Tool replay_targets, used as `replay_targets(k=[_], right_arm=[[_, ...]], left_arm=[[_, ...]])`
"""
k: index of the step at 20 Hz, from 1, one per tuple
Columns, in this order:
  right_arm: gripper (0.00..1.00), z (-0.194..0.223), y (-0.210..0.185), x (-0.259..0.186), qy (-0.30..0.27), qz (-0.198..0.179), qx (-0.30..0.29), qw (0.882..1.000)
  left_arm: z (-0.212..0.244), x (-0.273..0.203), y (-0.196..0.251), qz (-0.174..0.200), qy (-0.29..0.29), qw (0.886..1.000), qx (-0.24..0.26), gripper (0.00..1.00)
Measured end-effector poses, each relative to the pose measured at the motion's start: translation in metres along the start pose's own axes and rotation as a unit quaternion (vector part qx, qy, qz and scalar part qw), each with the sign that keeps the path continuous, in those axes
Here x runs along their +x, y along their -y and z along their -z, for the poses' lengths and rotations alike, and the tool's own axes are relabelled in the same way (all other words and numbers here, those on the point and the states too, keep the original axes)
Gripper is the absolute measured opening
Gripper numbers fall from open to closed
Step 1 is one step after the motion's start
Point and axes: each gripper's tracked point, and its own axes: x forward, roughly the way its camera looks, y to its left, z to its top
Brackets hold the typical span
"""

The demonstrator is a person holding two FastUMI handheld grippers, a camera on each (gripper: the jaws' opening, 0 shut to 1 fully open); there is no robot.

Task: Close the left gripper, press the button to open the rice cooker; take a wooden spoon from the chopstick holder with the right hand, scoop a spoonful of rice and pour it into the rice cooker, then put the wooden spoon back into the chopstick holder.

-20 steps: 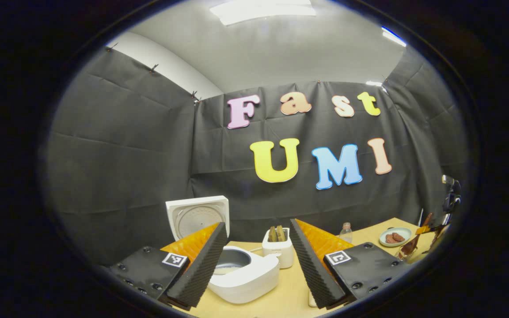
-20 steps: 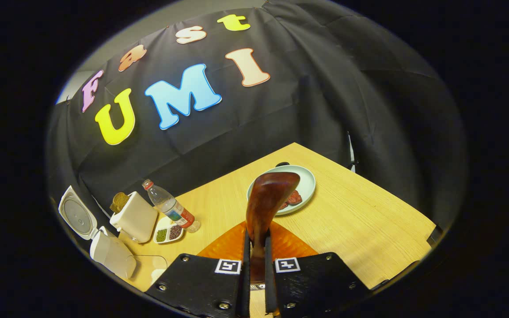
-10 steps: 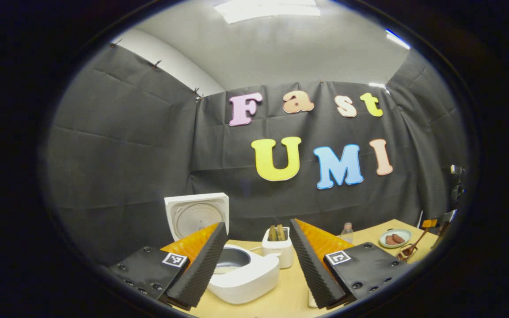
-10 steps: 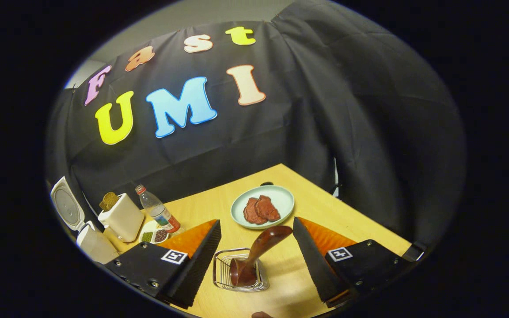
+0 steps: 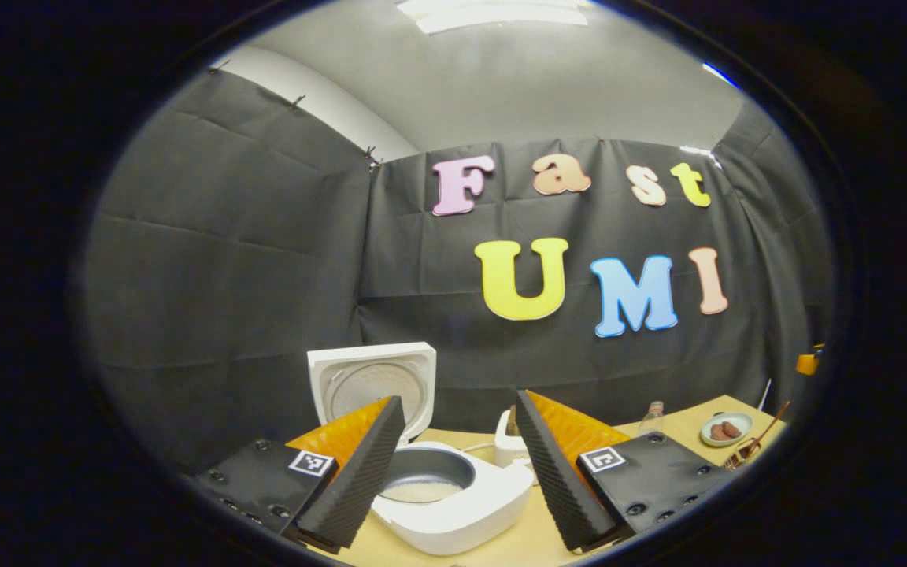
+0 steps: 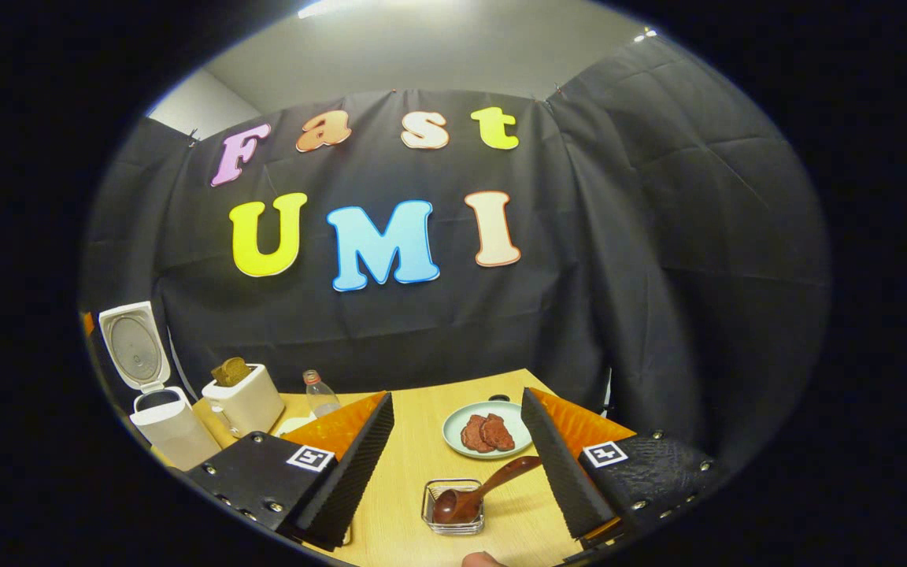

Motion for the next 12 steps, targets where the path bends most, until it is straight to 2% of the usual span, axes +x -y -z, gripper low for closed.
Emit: replay_targets(k=[3, 4, 8, 9, 10, 12], right_arm=[[0.99, -0.018, -0.013, -0.018, 0.020, -0.003, -0.004, 1.000], [0.99, -0.024, -0.016, -0.024, 0.026, -0.002, -0.003, 1.000], [0.99, -0.036, -0.018, -0.045, 0.048, 0.015, -0.005, 0.999], [0.95, -0.035, -0.019, -0.049, 0.050, 0.019, -0.008, 0.999], [0.99, -0.035, -0.019, -0.054, 0.052, 0.023, -0.012, 0.998], [0.99, -0.031, -0.023, -0.060, 0.050, 0.028, -0.016, 0.998]], left_arm=[[-0.010, 0.029, -0.022, -0.013, 0.008, 1.000, 0.009, 0.95], [-0.016, 0.040, -0.031, -0.020, 0.011, 1.000, 0.016, 0.98], [-0.040, 0.084, -0.065, -0.041, 0.030, 0.998, 0.034, 0.95], [-0.045, 0.096, -0.074, -0.049, 0.034, 0.998, 0.033, 0.95], [-0.050, 0.107, -0.080, -0.054, 0.035, 0.998, 0.029, 0.98], [-0.053, 0.131, -0.088, -0.058, 0.034, 0.998, 0.016, 0.98]])
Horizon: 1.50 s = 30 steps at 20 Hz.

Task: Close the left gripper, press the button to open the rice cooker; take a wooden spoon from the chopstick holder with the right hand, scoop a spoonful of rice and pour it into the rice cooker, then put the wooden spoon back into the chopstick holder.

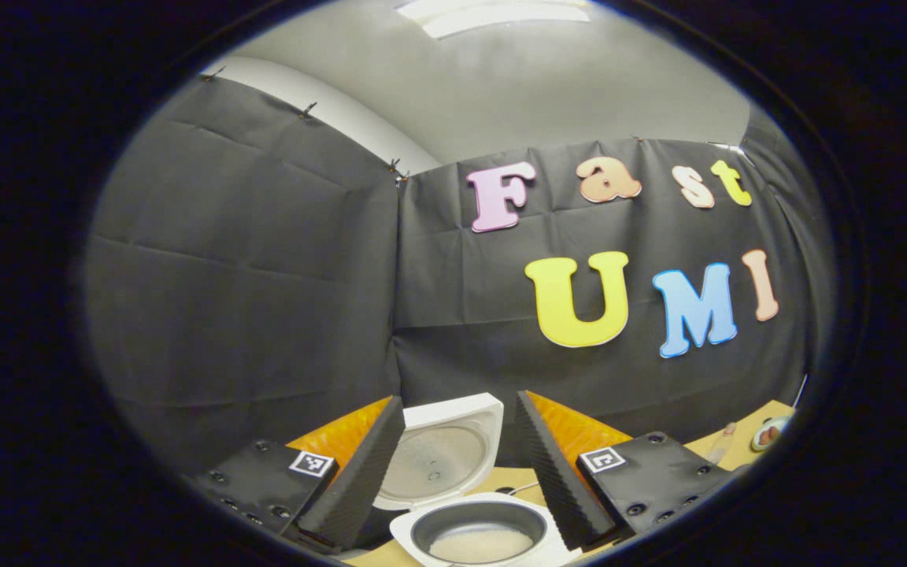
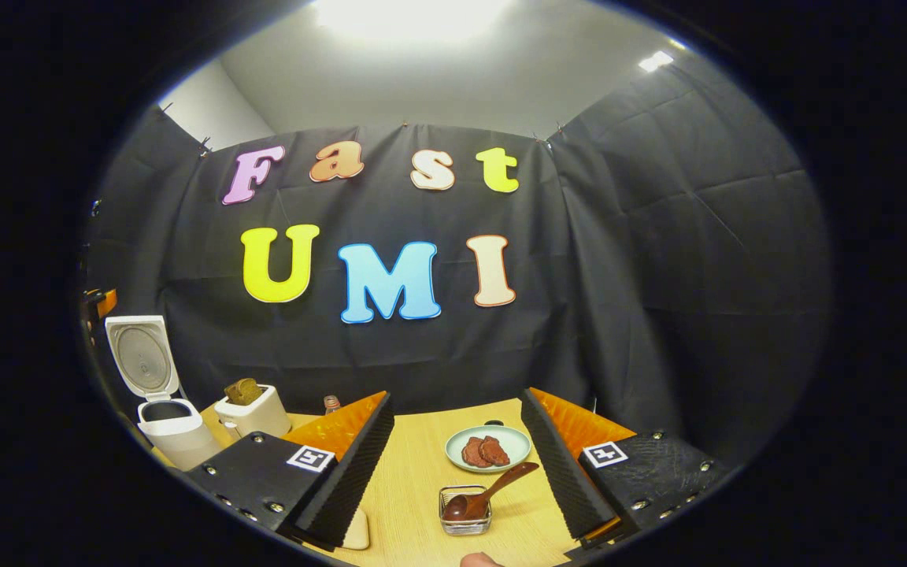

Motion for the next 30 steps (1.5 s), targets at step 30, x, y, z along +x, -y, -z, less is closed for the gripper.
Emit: replay_targets(k=[30], right_arm=[[0.99, 0.001, 0.004, -0.007, -0.013, -0.015, -0.010, 1.000]], left_arm=[[0.096, 0.152, -0.021, -0.054, -0.162, 0.985, 0.013, 0.99]])
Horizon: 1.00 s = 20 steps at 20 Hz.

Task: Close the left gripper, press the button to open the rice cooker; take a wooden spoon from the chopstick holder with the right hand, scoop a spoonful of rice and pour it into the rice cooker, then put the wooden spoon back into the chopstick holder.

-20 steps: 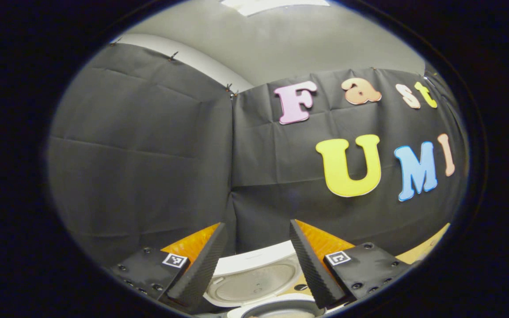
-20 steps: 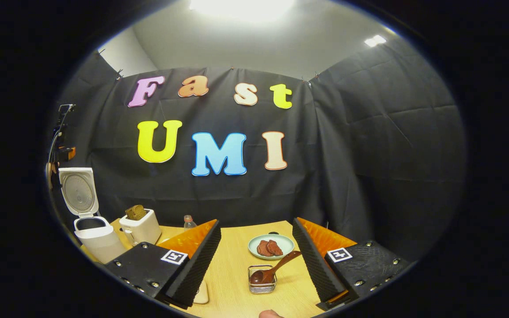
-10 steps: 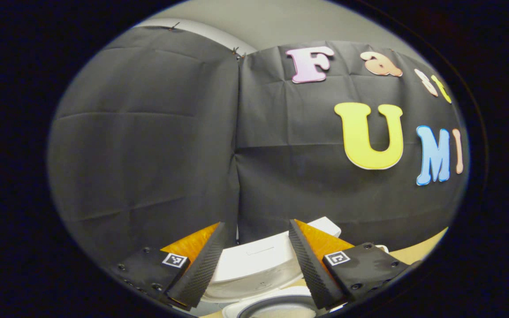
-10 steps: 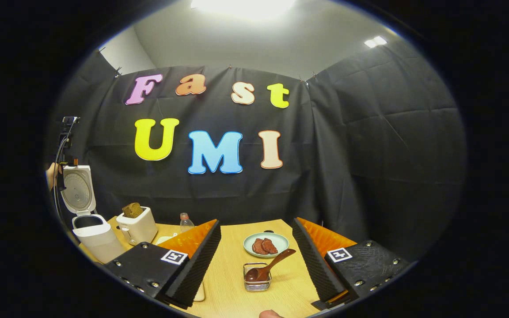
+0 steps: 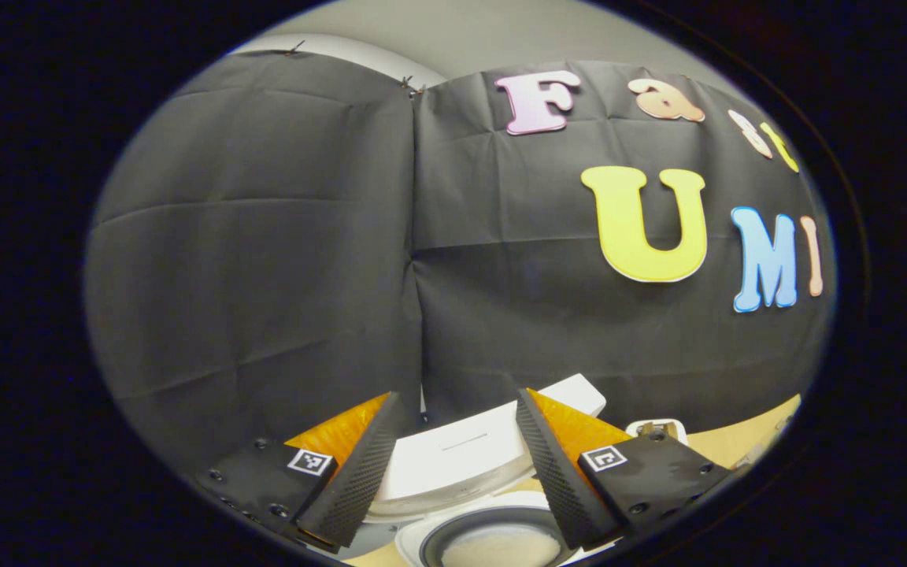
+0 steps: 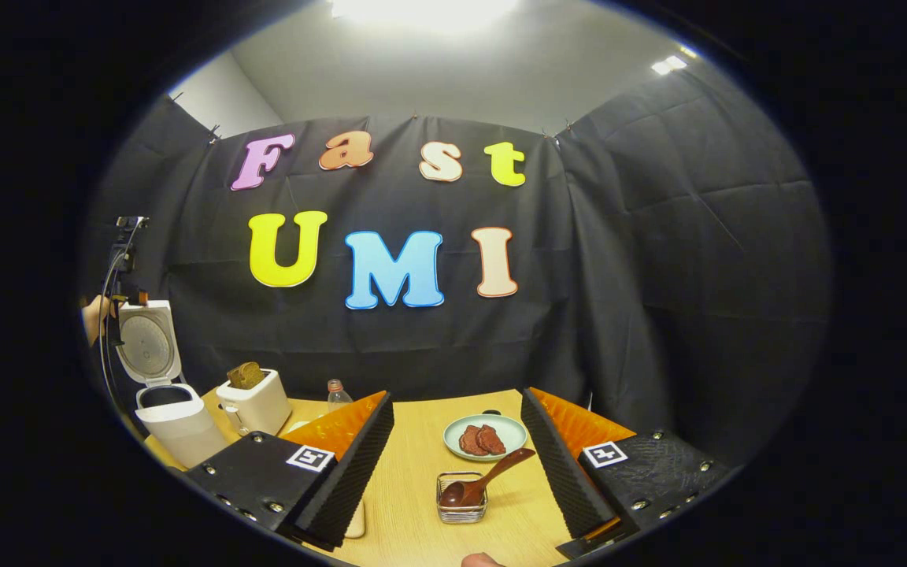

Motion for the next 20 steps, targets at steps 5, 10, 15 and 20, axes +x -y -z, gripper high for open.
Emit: replay_targets(k=[5, 10, 15, 20], right_arm=[[0.99, 0.002, 0.013, 0.010, -0.008, -0.022, 0.002, 1.000], [0.99, 0.001, 0.024, 0.022, -0.014, -0.042, -0.005, 0.999], [0.99, -0.002, 0.029, 0.035, -0.014, -0.069, -0.017, 0.997], [0.99, 0.002, 0.030, 0.043, -0.019, -0.097, -0.026, 0.995]], left_arm=[[0.011, -0.026, 0.016, -0.001, -0.016, 1.000, 0.002, 0.99], [0.027, -0.053, 0.034, 0.001, -0.028, 1.000, -0.004, 0.99], [0.050, -0.081, 0.053, 0.010, -0.044, 0.999, -0.024, 0.99], [0.079, -0.105, 0.077, 0.006, -0.060, 0.998, -0.017, 0.94]])
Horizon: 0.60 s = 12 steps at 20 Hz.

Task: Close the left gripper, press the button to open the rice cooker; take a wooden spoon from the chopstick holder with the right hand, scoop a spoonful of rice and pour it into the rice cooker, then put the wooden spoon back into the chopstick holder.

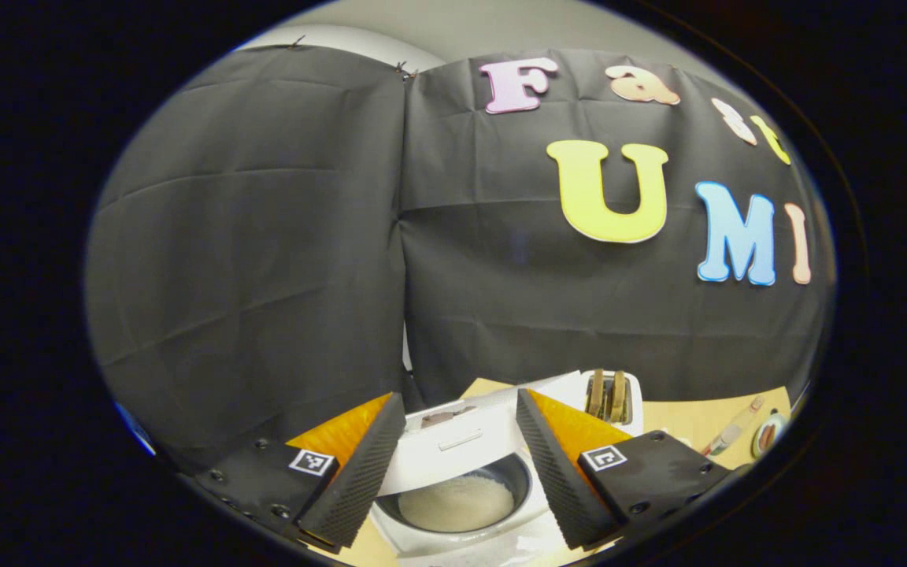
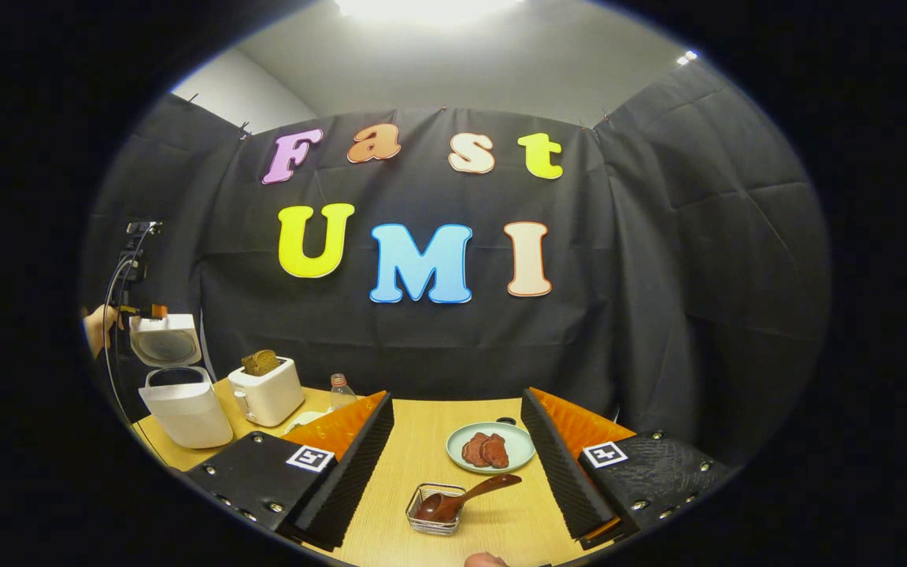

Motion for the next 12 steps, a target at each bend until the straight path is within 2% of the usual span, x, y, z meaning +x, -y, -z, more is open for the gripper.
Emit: replay_targets(k=[2, 9, 10, 11, 12], right_arm=[[0.99, 0.002, 0.002, 0.003, -0.002, -0.007, 0.001, 1.000], [0.99, 0.012, 0.005, 0.008, -0.010, -0.023, 0.003, 1.000], [0.99, 0.015, 0.005, 0.008, -0.014, -0.025, 0.002, 1.000], [0.99, 0.018, 0.004, 0.008, -0.017, -0.028, 0.001, 0.999], [0.99, 0.019, 0.004, 0.008, -0.018, -0.029, 0.000, 0.999]], left_arm=[[0.014, -0.003, 0.005, 0.002, -0.009, 1.000, -0.013, 0.99], [0.065, -0.020, 0.026, 0.004, -0.042, 0.999, -0.026, 0.99], [0.073, -0.021, 0.029, 0.002, -0.049, 0.999, -0.024, 0.96], [0.081, -0.020, 0.031, 0.000, -0.053, 0.998, -0.022, 0.99], [0.089, -0.021, 0.032, -0.001, -0.058, 0.998, -0.024, 0.96]])
